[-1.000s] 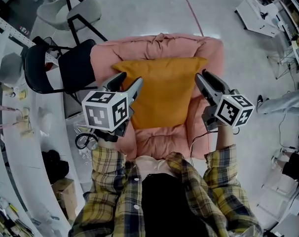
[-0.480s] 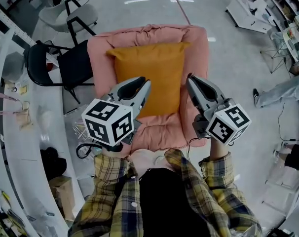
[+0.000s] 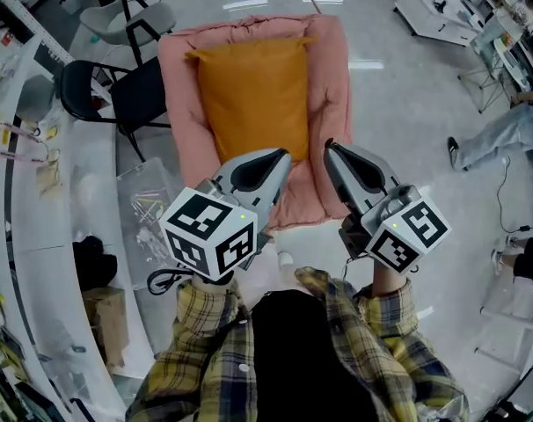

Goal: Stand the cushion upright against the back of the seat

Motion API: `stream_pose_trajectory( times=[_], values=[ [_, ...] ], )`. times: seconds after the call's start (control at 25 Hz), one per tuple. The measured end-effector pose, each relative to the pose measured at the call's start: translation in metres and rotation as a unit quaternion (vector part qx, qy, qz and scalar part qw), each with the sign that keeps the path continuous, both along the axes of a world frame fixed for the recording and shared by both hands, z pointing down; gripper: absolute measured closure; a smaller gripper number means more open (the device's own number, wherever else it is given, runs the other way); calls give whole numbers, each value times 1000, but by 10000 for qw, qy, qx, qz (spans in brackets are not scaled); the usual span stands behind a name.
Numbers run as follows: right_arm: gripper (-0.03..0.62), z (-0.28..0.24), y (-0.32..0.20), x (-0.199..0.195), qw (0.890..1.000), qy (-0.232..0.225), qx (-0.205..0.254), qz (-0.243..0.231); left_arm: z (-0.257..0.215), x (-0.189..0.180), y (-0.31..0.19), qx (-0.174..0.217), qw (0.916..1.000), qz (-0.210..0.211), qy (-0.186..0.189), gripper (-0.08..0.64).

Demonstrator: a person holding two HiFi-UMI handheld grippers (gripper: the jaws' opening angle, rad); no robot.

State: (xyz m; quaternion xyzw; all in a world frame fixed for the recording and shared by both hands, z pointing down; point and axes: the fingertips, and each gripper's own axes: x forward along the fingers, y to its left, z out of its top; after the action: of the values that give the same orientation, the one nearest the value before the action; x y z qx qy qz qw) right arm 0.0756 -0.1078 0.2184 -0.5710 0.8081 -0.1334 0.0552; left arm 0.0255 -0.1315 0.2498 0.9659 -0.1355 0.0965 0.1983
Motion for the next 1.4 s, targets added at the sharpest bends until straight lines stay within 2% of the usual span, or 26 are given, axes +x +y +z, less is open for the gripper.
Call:
stream_pose_trajectory(
  times=[0.16, 0.36, 0.56, 0.92, 1.4],
  values=[
    [570, -9, 36, -24, 9998, -1, 48, -186, -6, -14, 44, -5, 10000, 31, 12, 554],
    [571, -20, 55, -46, 9994, -30, 106, -324, -16, -34, 61, -50, 9999, 1, 94, 555],
    [571, -24, 60, -64, 9993, -85, 82, -342, -23, -49, 68, -70, 9998, 90, 187, 555],
    [571, -21, 57, -88, 9997, 52, -14, -249, -22, -71, 66, -8, 9999, 103, 121, 555],
    [572, -9, 59, -85, 9993, 293, -180, -159, -22, -65, 62, 59, 9997, 168, 183, 555]
  ],
)
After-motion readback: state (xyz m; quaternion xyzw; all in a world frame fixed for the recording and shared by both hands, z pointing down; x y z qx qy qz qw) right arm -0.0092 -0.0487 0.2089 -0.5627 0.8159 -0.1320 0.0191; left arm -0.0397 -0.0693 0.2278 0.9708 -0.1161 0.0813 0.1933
